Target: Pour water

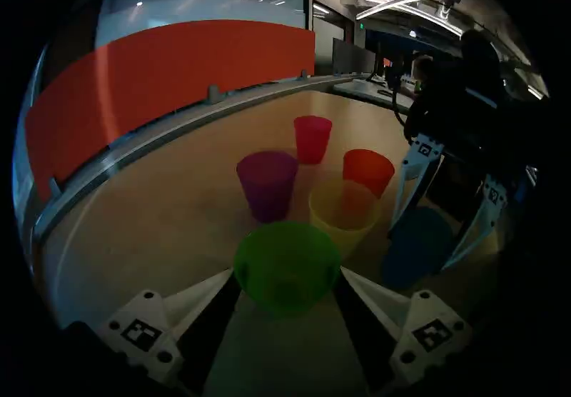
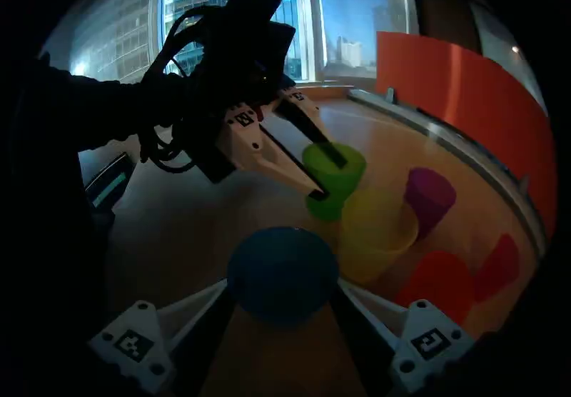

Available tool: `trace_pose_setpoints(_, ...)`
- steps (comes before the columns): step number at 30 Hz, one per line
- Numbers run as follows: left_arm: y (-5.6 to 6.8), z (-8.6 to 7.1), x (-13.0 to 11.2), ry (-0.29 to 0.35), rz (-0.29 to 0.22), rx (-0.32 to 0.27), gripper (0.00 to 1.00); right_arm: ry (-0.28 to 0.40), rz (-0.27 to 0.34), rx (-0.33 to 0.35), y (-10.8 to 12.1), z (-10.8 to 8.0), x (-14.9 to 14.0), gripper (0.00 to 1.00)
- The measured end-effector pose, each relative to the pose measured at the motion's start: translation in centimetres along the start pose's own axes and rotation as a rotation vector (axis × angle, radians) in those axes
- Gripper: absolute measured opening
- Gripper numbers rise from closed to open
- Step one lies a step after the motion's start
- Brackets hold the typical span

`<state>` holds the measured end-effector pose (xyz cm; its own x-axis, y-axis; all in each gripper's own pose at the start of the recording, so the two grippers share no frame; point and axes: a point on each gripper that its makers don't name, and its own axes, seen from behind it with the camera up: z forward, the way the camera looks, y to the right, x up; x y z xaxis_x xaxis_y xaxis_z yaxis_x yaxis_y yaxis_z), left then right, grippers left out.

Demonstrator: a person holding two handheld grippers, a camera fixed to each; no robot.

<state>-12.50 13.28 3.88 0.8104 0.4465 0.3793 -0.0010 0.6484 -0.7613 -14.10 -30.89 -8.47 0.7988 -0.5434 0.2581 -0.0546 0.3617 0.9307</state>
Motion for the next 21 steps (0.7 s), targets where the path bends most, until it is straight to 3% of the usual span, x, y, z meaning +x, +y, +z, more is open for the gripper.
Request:
trace_pose_setpoints(9, 0.7, -1.5, 2.1, 0.048, 0.005, 0.008, 0.85, 0.040, 0.003, -0.027, -0.1, -2.1, 1.7, 0.88)
trace_pose_setpoints(21, 1.7, -4.2, 5.6, 0.110, 0.054, 0.035, 0.85, 0.157, 0.008, -0.093, 0.6, -6.0, 6.1, 0.88)
